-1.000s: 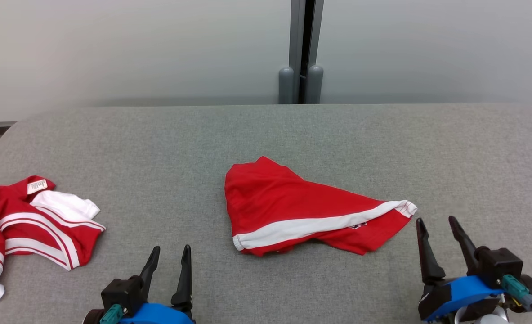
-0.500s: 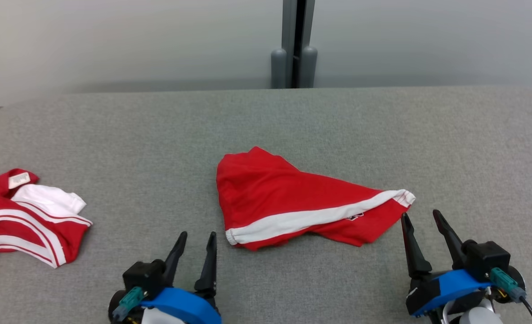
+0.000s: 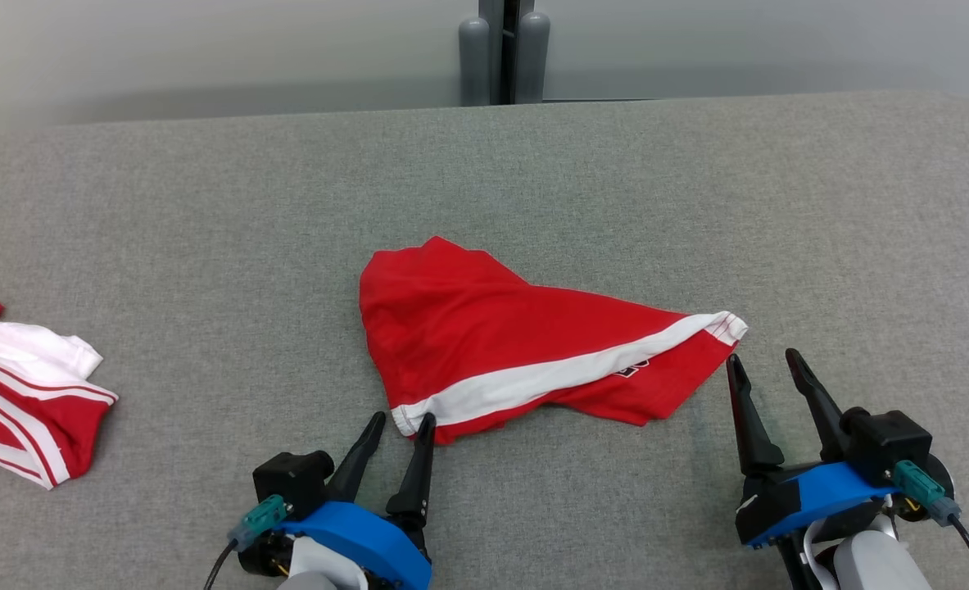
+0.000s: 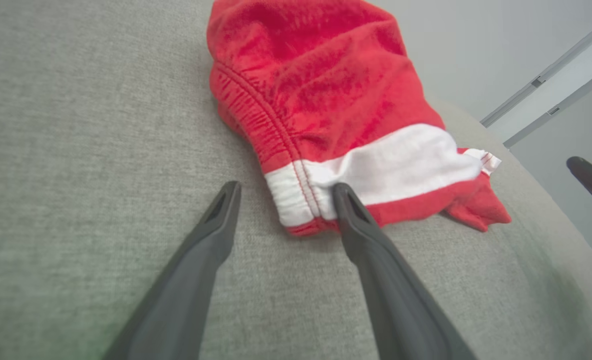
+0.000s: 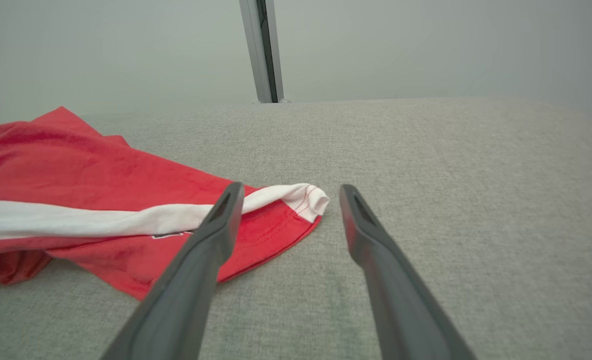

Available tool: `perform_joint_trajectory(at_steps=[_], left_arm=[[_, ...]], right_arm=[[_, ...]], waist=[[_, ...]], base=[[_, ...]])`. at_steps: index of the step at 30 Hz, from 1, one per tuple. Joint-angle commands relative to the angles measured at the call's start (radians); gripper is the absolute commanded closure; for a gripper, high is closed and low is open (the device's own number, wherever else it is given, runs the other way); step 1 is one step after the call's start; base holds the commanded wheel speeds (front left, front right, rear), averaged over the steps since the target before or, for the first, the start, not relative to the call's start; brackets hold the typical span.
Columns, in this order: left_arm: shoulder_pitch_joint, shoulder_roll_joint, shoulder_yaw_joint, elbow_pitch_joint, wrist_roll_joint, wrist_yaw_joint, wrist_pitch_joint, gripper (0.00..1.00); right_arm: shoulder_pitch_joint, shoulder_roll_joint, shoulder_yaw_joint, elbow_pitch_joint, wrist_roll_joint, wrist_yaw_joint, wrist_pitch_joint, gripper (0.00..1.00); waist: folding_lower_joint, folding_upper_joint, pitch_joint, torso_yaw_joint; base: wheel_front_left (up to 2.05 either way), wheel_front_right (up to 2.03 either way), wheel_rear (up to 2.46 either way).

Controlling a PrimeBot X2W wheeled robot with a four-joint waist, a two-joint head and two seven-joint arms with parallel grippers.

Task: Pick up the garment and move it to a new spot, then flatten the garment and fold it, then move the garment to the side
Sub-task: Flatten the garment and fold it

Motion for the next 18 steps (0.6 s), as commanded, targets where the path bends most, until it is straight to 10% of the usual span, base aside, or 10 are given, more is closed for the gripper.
perform_joint_trajectory(at_steps=[1,18], left_arm=[[-0.012,0.007,-0.025,-0.009,-0.045,-0.001,-0.001,0.0],[-0.034,0.107,-0.216,-0.174,-0.286,-0.001,-0.001,0.01]], right_arm=[[-0.009,0.0,-0.002,-0.004,0.004,0.0,-0.004,0.0],[-0.022,0.0,0.016,-0.003,0.021,0.0,-0.004,0.0]], waist=[[-0.0001,0.0,0.004,0.0],[-0.0001,0.0,0.003,0.027]], base=[[0.0,0.0,0.0],[0.0,0.0,0.0]])
